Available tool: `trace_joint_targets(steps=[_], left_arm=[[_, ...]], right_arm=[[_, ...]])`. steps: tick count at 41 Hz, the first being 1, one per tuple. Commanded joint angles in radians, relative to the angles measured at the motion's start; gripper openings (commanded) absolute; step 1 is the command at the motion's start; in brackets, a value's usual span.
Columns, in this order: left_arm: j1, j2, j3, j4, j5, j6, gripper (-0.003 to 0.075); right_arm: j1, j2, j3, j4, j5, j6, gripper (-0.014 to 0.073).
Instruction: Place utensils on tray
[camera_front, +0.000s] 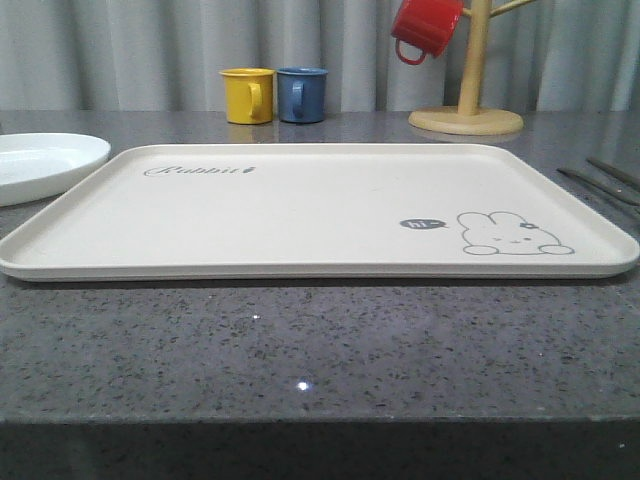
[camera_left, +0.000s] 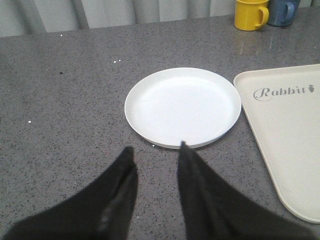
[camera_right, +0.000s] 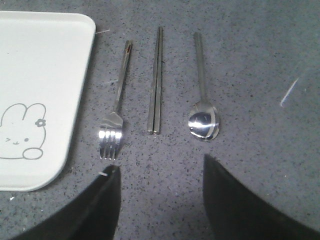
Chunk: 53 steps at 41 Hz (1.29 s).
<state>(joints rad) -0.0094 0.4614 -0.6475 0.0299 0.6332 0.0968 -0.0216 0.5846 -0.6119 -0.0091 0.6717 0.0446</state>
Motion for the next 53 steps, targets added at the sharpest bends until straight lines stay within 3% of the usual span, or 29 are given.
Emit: trace_joint_targets(steps=[1,4,18,28,36,41,49,53], left_arm=[[-0.007,0.013,-0.031,-0.008,-0.073,0.002,0.0446],[-0.007,0.015,-0.031,-0.008,-0.065,0.002,0.0486],[-0.007,0.275,-0.160,0.034,0.179,0.002,0.0485],[-0.003,0.535,-0.242,0.034,0.188,0.002,0.0486],[0.102,0.710,-0.349,-0.015,0.164,0.002,0.0485],[0.191,0.811,-0.420,-0.162,0.157,0.116,0.0485],[0.311,0.971,-0.528,-0.539,0.155,0.356,0.0484],[0.331,1.049,-0.582,-0.584,0.153,0.371,0.0484]], right_arm=[[-0.006,0.007,-0.034,-0.015,-0.067,-0.012,0.0435],[-0.006,0.007,-0.034,-0.015,-0.067,-0.012,0.0435],[-0.006,0.007,-0.034,-0.015,-0.066,-0.012,0.0435],[-0.006,0.007,-0.034,-0.015,-0.066,-0.012,0.0435],[-0.006,0.007,-0.034,-0.015,-0.065,-0.012,0.0435],[-0.006,0.007,-0.034,-0.015,-0.065,-0.012,0.0435],[-0.006,0.007,-0.034,-0.015,-0.061,-0.012,0.0435],[-0.006,0.007,-0.034,-0.015,-0.056,-0.012,0.0435]])
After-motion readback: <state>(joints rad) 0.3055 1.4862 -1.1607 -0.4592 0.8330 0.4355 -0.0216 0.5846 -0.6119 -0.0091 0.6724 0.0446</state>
